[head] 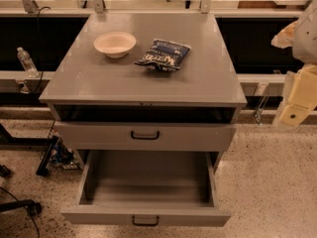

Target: Close middle drawer

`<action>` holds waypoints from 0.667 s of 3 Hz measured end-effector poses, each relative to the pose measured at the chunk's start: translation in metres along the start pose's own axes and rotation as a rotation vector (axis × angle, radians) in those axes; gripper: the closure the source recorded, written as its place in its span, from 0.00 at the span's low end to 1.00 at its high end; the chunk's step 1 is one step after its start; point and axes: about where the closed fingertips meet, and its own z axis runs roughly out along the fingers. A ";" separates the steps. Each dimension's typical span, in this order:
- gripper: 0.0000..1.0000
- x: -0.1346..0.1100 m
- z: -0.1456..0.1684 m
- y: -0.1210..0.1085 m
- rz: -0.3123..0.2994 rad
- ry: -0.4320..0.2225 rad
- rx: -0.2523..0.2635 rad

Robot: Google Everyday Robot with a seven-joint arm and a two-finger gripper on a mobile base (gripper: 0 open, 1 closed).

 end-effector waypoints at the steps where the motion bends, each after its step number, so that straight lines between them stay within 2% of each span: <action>1: 0.00 0.000 0.001 0.002 0.002 0.001 -0.001; 2: 0.00 0.000 0.008 0.021 0.029 0.018 -0.012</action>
Offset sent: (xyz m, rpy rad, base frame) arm -0.0383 0.0144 -0.0362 -0.0107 0.0650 -0.0695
